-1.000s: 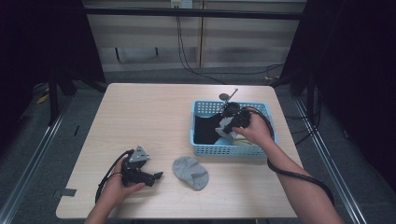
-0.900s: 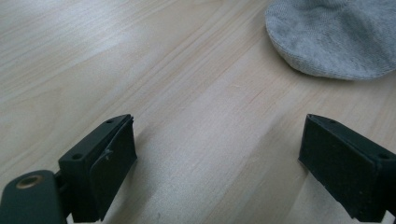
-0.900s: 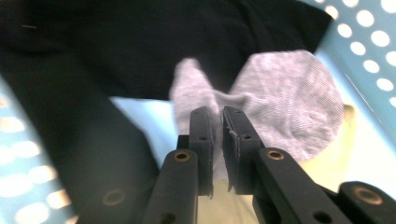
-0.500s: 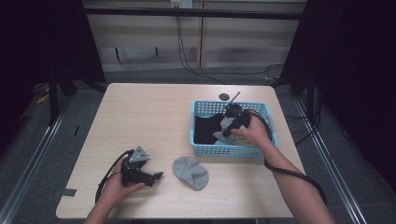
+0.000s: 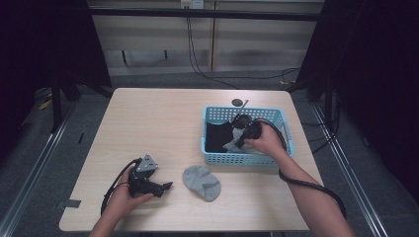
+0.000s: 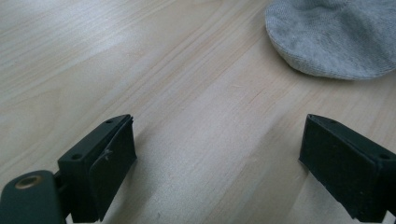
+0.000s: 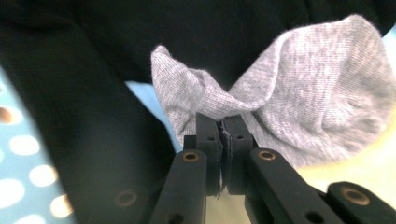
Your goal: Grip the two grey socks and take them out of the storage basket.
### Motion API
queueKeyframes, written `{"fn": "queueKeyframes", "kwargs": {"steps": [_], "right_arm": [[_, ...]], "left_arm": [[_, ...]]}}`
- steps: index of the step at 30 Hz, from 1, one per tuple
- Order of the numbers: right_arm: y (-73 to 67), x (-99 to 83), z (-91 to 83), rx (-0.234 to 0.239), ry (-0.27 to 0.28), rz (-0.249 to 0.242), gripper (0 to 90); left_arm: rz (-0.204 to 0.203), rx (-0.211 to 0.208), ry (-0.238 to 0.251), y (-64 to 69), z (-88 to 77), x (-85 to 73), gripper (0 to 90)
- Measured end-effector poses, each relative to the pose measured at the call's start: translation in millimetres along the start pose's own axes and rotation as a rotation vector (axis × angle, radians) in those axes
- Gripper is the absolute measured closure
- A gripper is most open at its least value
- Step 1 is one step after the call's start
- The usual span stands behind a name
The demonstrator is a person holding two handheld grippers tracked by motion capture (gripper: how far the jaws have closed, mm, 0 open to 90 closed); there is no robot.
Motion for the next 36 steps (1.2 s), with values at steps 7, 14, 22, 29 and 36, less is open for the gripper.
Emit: {"fn": "queueKeyframes", "kwargs": {"steps": [7,14,22,29,36], "right_arm": [[-5.2,2.3,-28.6,0.008,0.044,-0.014,88.1],[-6.6,3.9,-52.2,0.014,0.075,-0.014,88.3],[-12.3,6.3,-71.3,0.014,0.093,-0.029,88.3],[-21.2,8.5,-84.8,0.006,0.106,-0.062,88.3],[-37.5,12.2,-93.2,0.003,0.114,-0.114,88.3]], "left_arm": [[0.001,0.000,0.000,-0.1,0.0,0.0,9.8],[0.000,0.000,0.000,0.1,0.0,0.0,9.8],[-0.007,0.002,0.007,0.5,0.4,0.0,9.8],[-0.007,0.002,0.008,0.4,0.4,0.0,9.9],[-0.007,0.001,0.008,0.4,0.5,0.0,9.8]]}}
Point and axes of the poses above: each handheld gripper's, and its own axes: z roughly forward along the jaws, x roughly out of its top, y roughly to its right, the point moved 1 cm from there along z, roughly forward along the jaws, and after that the axes turned 2 degrees about -x, right-handed, at the moved point
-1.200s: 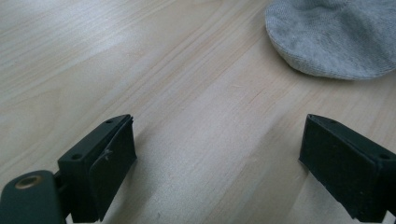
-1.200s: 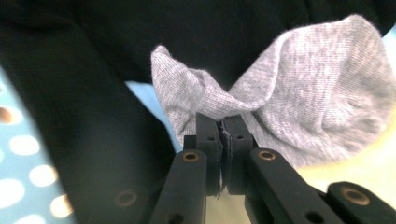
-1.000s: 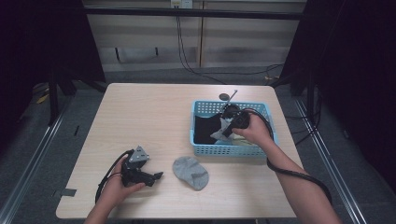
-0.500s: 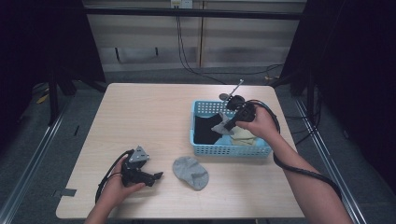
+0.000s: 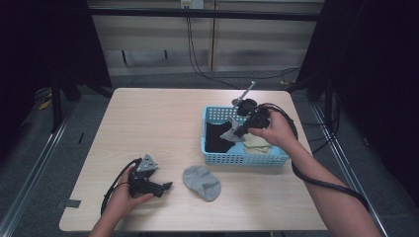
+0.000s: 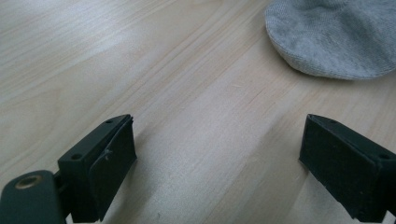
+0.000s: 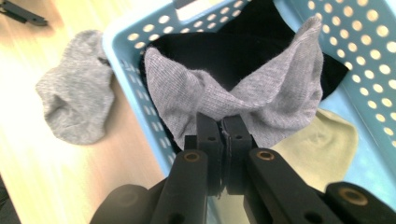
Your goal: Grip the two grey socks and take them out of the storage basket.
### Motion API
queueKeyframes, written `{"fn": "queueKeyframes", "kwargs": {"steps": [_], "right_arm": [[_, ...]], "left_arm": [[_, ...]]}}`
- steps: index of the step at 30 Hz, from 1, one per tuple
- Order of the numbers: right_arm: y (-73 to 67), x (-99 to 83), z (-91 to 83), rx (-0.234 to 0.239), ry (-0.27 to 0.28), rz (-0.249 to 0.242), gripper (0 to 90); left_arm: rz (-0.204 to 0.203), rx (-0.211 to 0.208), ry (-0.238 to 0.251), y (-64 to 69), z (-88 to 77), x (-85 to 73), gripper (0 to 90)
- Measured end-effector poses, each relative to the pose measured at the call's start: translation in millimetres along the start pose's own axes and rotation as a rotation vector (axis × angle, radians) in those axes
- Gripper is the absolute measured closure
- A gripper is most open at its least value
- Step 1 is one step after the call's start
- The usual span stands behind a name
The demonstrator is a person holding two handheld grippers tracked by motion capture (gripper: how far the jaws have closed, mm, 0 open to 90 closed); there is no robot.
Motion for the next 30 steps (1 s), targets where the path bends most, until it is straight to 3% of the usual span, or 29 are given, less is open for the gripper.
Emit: {"fn": "queueKeyframes", "kwargs": {"steps": [16,30], "right_arm": [[-38.1,16.2,-10.3,0.026,0.020,-0.100,88.3],[-62.4,24.9,-13.7,0.045,0.045,-0.178,88.2]], "left_arm": [[-0.001,0.000,0.000,0.1,0.0,0.0,9.8],[-0.003,-0.002,-0.002,0.1,-0.1,-0.1,9.9]]}}
Point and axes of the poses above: each handheld gripper's, and its own axes: z roughly forward along the jaws, x roughly out of its top, y roughly to its right, the point moved 1 cm from there along z, roughly forward along the jaws, and after that the axes turned 2 degrees about -x, right-handed, at the moved point
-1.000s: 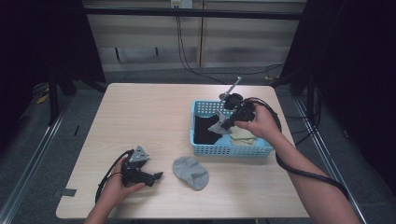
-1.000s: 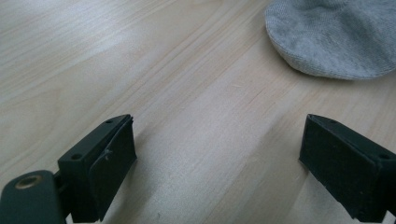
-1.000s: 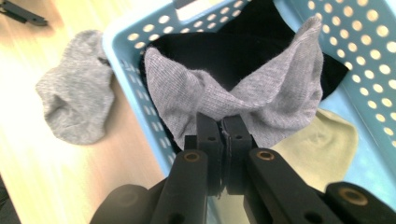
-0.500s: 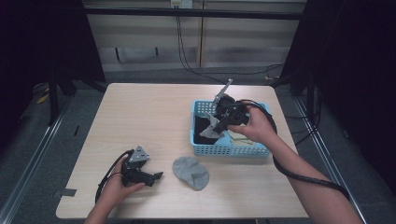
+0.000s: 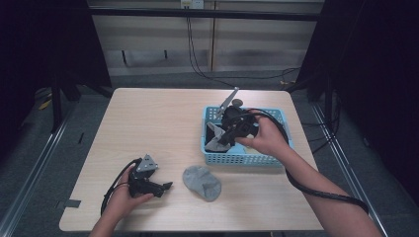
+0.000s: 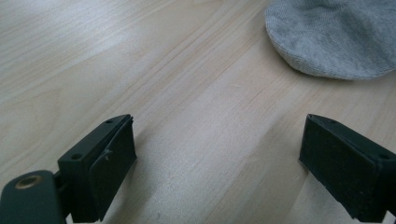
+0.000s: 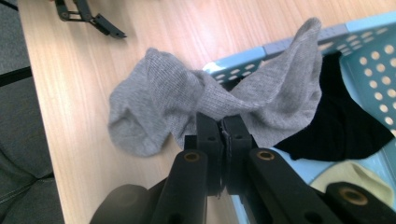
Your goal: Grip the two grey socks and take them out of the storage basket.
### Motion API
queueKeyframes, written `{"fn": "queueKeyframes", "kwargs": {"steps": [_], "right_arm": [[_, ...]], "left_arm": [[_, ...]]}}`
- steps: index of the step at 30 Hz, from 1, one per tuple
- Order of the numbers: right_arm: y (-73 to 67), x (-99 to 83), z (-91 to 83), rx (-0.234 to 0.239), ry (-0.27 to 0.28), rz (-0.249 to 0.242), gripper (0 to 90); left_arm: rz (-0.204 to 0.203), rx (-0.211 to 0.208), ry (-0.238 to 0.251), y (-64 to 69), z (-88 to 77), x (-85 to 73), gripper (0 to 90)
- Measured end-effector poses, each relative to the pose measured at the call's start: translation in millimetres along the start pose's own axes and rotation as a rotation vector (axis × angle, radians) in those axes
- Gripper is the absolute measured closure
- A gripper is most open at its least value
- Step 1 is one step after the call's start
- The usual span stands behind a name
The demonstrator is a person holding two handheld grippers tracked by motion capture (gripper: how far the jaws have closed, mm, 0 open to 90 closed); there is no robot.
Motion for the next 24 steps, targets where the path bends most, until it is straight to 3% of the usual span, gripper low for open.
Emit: {"fn": "queueKeyframes", "kwargs": {"steps": [11,24], "right_arm": [[-24.2,17.5,7.1,0.029,0.010,-0.083,88.2],[-45.7,28.7,31.4,0.086,0.003,-0.126,88.0]], "left_arm": [[0.000,0.000,0.000,0.0,0.0,0.0,9.8],[0.009,0.000,-0.006,-0.6,-0.4,0.1,9.8]]}}
Point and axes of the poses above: each handheld gripper's, and its own axes: z roughly forward along the jaws, x roughly out of its top, y roughly to its right, the point moved 1 cm from there along z, roughly forward along the jaws, and after that the axes turned 2 degrees about -x, right-handed, at the moved point
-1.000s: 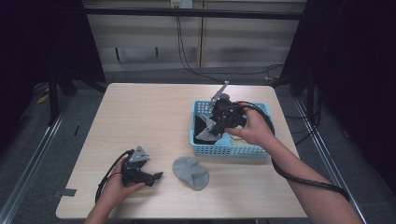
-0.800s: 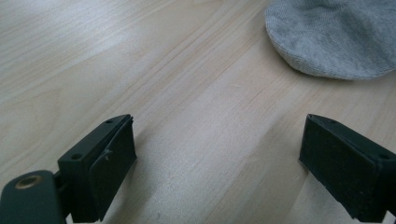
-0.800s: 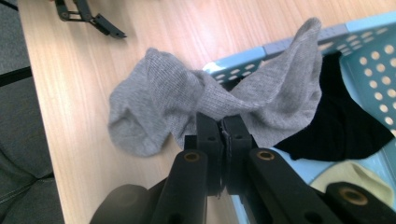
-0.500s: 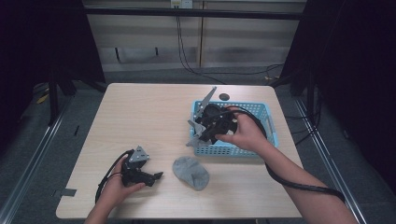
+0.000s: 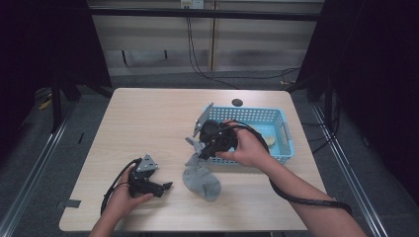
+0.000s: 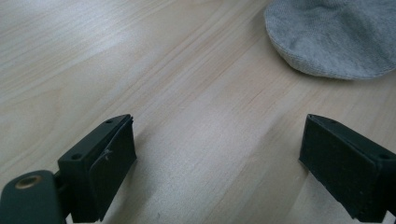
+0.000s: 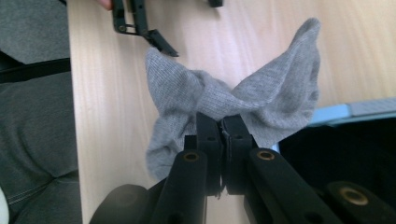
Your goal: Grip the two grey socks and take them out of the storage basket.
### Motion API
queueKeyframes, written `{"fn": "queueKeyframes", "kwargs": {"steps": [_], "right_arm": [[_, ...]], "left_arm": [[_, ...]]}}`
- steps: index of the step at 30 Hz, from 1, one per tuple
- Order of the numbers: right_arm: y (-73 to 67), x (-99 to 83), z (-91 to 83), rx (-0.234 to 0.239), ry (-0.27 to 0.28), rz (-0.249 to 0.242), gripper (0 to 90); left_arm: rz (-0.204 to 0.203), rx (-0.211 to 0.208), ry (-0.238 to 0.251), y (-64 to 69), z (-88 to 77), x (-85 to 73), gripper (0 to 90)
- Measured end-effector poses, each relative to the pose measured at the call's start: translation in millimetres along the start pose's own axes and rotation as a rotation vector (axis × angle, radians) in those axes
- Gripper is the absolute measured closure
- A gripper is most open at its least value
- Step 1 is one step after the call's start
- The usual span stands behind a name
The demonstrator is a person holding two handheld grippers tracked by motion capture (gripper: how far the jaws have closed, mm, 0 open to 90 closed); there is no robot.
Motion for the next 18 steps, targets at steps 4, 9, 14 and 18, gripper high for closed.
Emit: {"fn": "queueKeyframes", "kwargs": {"steps": [4,9,14,18], "right_arm": [[-5.6,0.7,9.0,0.015,-0.007,-0.019,86.7],[-4.8,-4.7,17.6,0.018,-0.018,0.029,61.9],[-2.0,-12.2,17.3,0.011,-0.010,0.055,54.5],[-1.8,-17.3,14.1,0.018,-0.005,0.073,47.4]], "left_arm": [[0.001,-0.001,0.000,0.0,0.0,0.0,9.8],[0.000,-0.001,-0.002,0.1,-0.1,0.0,9.8],[0.001,0.000,-0.004,0.1,-0.2,0.0,9.8],[0.002,0.000,-0.004,0.1,-0.2,0.0,9.8]]}}
Point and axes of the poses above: each handheld gripper's, and its own axes: z roughly forward along the jaws, x roughly out of its top, y roughly to its right, the point moved 1 cm from there along z, roughly forward along the jaws, and after that the axes turned 2 degrees about -x, right-handed, at the moved point
